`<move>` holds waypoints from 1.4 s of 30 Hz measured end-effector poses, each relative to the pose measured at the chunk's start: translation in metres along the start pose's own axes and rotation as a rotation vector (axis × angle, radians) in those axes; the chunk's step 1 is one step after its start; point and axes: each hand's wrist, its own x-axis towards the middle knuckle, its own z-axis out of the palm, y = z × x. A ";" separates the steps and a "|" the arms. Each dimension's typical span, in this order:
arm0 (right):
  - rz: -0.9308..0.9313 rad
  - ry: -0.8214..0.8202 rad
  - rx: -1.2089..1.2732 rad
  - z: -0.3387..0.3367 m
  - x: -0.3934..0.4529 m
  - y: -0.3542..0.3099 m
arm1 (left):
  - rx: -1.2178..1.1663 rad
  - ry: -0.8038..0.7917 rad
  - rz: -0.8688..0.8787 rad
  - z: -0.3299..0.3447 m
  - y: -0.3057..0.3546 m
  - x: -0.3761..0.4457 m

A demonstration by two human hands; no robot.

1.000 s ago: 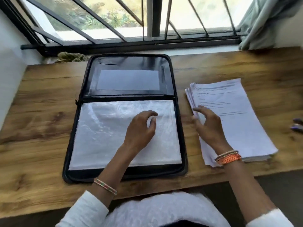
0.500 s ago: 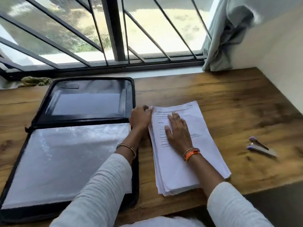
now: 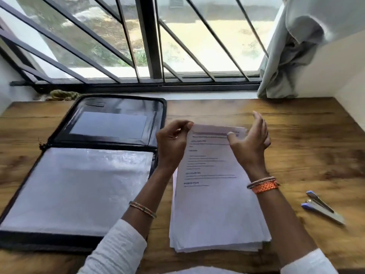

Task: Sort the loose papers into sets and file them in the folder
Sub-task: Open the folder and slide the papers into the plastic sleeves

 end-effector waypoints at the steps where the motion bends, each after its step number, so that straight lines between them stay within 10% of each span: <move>1: 0.054 -0.045 0.106 -0.010 0.007 0.002 | -0.059 0.025 -0.059 0.000 0.008 0.003; 13: 0.486 -0.635 0.986 -0.037 -0.005 0.032 | -0.236 0.145 -0.317 -0.016 0.004 0.031; 19: 0.450 -0.361 1.022 -0.023 -0.011 0.023 | -0.366 -0.228 -0.628 -0.026 -0.016 0.016; 27: 0.420 -0.245 0.563 -0.004 -0.019 0.052 | -0.340 -0.152 -0.854 -0.020 -0.030 -0.021; 37: 0.527 -0.335 0.662 -0.012 -0.025 0.059 | -0.238 0.007 -0.716 -0.013 0.004 -0.045; 42: 0.559 -0.360 0.788 -0.013 -0.020 0.060 | -0.186 -0.198 -0.450 -0.002 0.077 -0.040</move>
